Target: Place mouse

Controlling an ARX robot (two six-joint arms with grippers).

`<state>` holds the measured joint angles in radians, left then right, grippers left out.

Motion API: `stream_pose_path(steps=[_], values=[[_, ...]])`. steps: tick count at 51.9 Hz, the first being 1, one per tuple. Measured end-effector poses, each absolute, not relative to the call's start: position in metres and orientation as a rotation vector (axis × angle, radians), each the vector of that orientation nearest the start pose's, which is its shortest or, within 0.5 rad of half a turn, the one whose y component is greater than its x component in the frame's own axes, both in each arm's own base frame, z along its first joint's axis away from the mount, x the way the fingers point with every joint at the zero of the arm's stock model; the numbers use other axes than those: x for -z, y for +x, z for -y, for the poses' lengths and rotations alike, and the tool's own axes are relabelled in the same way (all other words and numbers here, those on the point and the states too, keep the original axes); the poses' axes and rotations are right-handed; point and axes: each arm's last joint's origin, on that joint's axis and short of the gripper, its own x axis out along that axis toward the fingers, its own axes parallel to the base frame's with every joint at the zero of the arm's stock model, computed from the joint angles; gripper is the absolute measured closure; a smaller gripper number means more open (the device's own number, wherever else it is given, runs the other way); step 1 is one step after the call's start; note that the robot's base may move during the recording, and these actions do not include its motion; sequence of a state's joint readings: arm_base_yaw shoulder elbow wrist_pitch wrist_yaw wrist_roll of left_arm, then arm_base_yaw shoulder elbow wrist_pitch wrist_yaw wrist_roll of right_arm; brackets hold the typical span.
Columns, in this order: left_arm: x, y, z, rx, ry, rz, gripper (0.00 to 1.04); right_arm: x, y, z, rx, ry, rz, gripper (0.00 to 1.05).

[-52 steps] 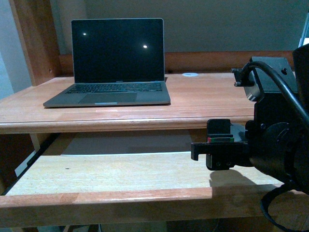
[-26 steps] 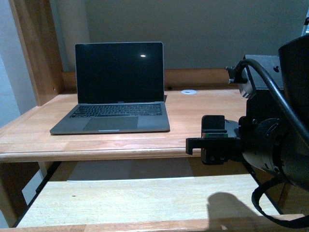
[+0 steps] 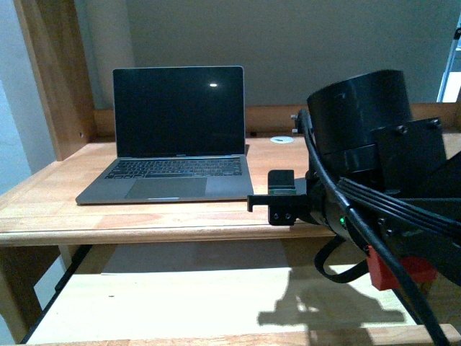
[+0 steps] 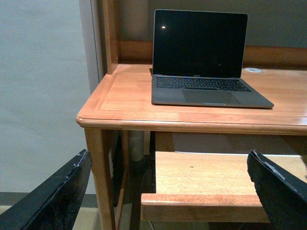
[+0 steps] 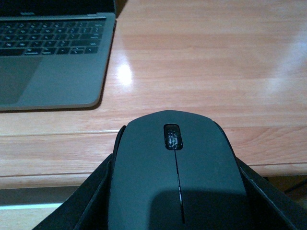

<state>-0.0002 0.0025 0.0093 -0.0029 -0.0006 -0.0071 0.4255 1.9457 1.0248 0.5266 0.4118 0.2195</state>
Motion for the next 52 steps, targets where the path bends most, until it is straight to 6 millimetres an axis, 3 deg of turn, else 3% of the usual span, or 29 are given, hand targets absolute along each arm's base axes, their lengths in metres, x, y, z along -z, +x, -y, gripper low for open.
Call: stream_pose_path(steps=[14,30,52], values=[[-0.166,0.097,0.0,0.0,-0.007,0.004,0.07,-0.129,0.387,-0.143,0.145,0.06,-0.395,0.42],[-0.166,0.097,0.0,0.0,-0.007,0.004,0.07,-0.138,0.412,-0.135,0.176,0.1,-0.368,0.42],[-0.166,0.097,0.0,0.0,-0.007,0.004,0.07,-0.133,0.446,-0.131,0.165,0.111,-0.366,0.42]])
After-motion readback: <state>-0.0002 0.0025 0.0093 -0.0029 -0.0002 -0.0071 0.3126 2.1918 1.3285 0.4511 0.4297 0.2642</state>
